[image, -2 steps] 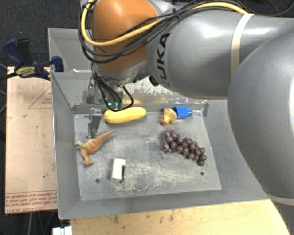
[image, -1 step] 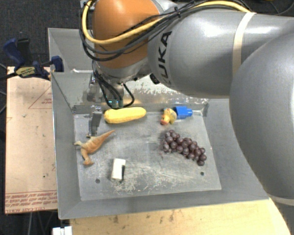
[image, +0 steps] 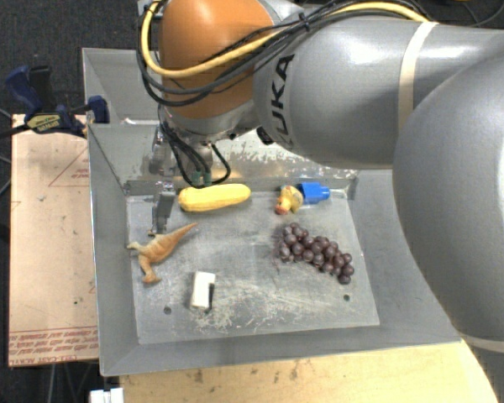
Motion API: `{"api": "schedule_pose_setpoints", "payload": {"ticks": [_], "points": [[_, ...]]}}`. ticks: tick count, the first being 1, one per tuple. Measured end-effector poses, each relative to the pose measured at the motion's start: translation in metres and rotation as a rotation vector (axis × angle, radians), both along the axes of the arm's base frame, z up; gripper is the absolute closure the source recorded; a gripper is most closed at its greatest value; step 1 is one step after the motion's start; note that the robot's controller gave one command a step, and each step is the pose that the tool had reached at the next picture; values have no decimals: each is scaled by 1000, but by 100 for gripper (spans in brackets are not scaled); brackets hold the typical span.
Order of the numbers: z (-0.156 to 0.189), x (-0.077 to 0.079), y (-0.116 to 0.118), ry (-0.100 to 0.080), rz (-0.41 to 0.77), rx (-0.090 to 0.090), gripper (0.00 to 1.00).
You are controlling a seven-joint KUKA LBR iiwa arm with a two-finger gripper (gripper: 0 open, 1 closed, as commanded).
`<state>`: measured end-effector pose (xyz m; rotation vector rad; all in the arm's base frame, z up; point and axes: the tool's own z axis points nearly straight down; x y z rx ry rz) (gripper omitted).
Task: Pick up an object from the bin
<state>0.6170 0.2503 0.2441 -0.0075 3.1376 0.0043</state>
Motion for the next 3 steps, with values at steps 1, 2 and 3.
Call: {"api": "schedule_pose_setpoints", "payload": {"ticks": [1, 2, 3], "points": [[-44, 2, -12, 8, 84, -4, 0], [-76, 5, -15, -7, 170, 0, 0], [-129, -8, -7, 2, 66, -1, 0]]}}
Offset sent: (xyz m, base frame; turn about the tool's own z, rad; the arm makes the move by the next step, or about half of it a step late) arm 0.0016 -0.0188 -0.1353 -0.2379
